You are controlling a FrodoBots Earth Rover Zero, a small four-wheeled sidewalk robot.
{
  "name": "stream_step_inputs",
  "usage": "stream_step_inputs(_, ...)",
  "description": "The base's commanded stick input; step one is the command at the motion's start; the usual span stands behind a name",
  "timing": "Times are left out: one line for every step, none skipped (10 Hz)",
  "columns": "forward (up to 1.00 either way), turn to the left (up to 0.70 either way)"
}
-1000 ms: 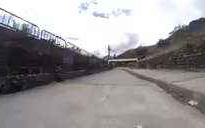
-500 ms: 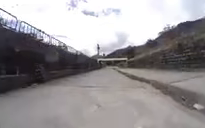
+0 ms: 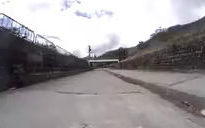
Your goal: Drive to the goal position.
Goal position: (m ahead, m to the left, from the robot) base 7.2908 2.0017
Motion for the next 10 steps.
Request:
stream_step_inputs(1.0, 0.0)
stream_step_inputs(1.0, 0.0)
stream_step_inputs(1.0, 0.0)
stream_step_inputs(1.0, 0.0)
stream_step_inputs(1.0, 0.0)
stream_step_inputs(1.0, 0.0)
stream_step_inputs(1.0, 0.0)
stream_step_inputs(1.0, 0.01)
stream_step_inputs(1.0, 0.16)
stream_step_inputs(1.0, 0.31)
